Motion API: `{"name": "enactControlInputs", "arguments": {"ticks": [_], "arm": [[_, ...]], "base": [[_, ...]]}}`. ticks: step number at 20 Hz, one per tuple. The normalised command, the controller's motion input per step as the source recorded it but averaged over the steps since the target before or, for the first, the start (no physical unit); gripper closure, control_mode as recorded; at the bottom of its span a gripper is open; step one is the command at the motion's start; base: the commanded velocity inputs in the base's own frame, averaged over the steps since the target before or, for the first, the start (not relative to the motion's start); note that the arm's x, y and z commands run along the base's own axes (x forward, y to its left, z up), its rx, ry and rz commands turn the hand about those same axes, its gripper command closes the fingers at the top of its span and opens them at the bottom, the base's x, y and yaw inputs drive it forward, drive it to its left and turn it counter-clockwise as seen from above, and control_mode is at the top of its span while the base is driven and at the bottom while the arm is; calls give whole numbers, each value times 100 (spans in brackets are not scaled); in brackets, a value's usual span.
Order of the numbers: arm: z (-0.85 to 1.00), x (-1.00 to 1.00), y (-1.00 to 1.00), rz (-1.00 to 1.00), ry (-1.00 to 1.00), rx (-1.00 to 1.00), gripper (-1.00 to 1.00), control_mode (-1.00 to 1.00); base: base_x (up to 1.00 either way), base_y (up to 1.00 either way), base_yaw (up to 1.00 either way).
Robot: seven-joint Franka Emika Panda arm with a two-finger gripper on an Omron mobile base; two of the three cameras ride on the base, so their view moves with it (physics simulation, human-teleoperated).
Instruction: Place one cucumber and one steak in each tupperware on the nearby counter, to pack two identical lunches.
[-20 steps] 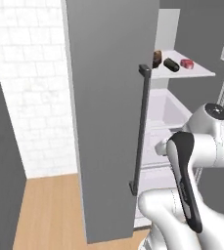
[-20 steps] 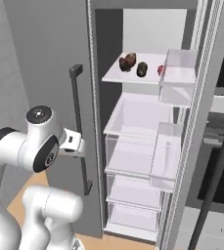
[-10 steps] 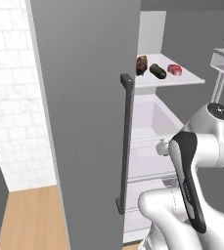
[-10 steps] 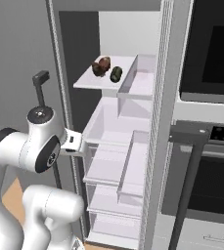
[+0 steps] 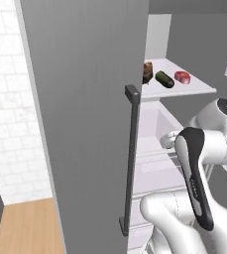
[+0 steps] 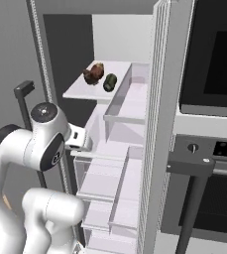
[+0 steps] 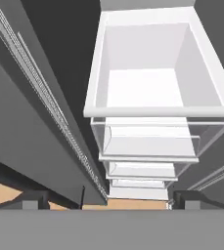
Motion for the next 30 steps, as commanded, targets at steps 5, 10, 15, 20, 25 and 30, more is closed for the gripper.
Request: {"name": "enactControlInputs", "arguments": {"ticks": [5, 10, 15, 20, 25, 30], "arm": [[100, 26, 0, -6, -21, 0, -100, -100], [95, 22, -1, -12, -4, 0, -100, -100], [57, 14, -28, -15, 0, 0, -100, -100], [23, 37, -35, -8, 2, 0, -100, -100], [-20, 77, -16, -1, 8, 0, -100, -100], [-27, 80, -21, 1, 0, 0, -100, -100]], "base": [[0, 0, 0], [0, 0, 0], [0, 0, 0], [0, 0, 0], [0, 0, 0], [0, 0, 0]]}}
